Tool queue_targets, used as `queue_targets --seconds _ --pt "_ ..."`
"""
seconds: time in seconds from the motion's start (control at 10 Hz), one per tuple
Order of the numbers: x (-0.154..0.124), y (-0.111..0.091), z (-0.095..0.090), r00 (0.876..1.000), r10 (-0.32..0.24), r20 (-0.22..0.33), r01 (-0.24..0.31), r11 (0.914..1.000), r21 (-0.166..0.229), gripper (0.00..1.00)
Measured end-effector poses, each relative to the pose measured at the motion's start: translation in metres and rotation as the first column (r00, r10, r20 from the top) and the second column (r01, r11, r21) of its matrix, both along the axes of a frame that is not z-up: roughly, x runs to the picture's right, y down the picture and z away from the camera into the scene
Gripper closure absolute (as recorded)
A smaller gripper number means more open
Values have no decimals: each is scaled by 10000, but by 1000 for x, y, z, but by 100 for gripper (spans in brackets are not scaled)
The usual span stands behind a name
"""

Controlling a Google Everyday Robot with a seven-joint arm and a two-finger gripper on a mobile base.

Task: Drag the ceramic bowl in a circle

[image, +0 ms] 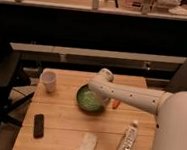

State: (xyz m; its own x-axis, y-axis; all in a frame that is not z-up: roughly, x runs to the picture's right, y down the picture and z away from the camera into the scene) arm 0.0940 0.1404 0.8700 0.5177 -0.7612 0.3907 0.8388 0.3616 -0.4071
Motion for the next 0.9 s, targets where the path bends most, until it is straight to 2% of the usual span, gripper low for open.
queue_targets --seconds 0.9 --pt "-6 -4 0 9937 -963 577 964 9953 2 99"
